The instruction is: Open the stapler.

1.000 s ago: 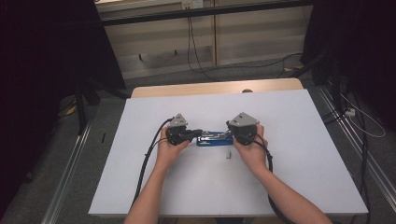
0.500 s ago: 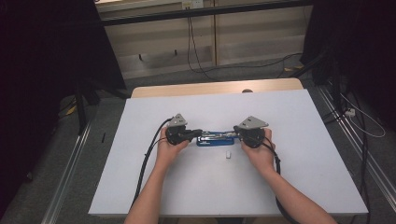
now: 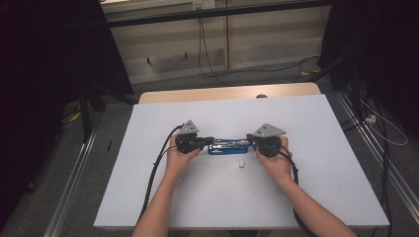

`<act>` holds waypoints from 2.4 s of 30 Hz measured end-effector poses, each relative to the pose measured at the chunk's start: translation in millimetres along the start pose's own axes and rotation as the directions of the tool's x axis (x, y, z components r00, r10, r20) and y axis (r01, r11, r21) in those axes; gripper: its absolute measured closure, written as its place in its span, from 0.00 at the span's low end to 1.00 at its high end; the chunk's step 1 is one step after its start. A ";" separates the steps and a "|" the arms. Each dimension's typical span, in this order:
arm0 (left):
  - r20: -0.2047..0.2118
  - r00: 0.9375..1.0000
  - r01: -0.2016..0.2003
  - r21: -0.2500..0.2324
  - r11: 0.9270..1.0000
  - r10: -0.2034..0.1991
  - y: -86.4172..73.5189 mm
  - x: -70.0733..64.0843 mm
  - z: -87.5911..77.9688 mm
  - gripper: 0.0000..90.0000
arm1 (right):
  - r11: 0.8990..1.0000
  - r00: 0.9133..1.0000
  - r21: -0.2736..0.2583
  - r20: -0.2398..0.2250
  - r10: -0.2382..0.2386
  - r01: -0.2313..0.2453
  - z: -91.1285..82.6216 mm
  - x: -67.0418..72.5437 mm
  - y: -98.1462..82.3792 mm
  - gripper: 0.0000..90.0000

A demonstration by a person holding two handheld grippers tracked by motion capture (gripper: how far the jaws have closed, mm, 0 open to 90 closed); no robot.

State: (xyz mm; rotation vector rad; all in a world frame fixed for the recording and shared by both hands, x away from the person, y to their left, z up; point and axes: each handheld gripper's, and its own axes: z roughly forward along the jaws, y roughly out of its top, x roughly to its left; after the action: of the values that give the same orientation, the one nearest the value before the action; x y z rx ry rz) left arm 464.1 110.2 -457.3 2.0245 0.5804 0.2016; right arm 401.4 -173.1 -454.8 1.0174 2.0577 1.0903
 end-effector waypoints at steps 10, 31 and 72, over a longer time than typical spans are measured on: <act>-0.002 1.000 0.005 -0.029 1.000 -0.005 4.4 -3.5 -2.9 0.98 | 1.000 0.999 -0.016 -0.032 0.001 -0.002 -4.6 -2.0 2.0 1.00; -0.058 0.997 0.054 -0.025 0.998 -0.055 17.9 -16.0 -29.9 0.19 | 0.996 0.988 0.037 -0.133 0.080 -0.076 -27.6 18.9 -9.8 0.34; -0.083 0.993 0.085 -0.019 0.996 -0.086 12.5 -16.5 -43.5 0.13 | 0.982 0.977 0.170 -0.183 0.114 -0.082 -25.3 42.9 -21.6 0.59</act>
State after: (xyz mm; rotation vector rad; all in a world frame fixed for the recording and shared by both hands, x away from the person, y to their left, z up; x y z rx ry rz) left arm 437.4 131.1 -423.0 1.9786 0.7145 0.2397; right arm 351.4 -155.6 -467.2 1.1430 2.3023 1.1238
